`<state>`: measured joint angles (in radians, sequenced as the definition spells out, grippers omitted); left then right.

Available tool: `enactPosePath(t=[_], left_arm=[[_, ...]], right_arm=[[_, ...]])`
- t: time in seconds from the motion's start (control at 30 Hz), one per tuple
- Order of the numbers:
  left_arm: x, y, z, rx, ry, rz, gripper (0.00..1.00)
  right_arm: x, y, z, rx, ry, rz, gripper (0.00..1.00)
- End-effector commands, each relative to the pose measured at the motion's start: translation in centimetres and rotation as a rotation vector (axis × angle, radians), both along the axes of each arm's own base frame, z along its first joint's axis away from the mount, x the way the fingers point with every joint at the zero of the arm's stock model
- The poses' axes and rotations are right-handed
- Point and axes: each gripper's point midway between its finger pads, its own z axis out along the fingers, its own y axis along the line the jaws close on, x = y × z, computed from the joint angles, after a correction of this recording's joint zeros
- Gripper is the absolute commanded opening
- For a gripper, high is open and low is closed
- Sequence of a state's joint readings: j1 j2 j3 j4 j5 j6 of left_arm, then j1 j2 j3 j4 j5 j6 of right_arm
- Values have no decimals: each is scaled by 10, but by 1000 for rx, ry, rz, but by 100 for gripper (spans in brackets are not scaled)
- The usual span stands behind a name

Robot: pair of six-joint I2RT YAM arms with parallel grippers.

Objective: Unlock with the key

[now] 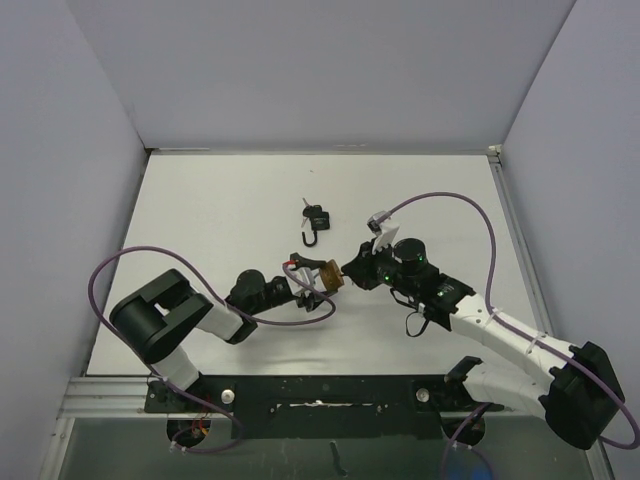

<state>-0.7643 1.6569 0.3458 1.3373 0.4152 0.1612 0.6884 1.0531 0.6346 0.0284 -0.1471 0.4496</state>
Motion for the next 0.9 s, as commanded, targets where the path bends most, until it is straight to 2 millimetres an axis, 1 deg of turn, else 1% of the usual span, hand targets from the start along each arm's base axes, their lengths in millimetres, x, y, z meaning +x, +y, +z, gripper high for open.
enactPosePath(t=[0.0, 0.13, 0.27, 0.87], left_arm=[[-2, 1, 73, -179, -183, -10, 0], [-7, 1, 69, -167, -186, -28, 0], [-9, 0, 67, -161, -186, -41, 0], [-10, -4, 74, -170, -213, -51, 0]], right_arm=[[12, 3, 19, 26, -76, -31, 0], [12, 2, 24, 35, -87, -36, 0], [12, 2, 24, 34, -87, -35, 0], [11, 11, 16, 36, -64, -14, 0]])
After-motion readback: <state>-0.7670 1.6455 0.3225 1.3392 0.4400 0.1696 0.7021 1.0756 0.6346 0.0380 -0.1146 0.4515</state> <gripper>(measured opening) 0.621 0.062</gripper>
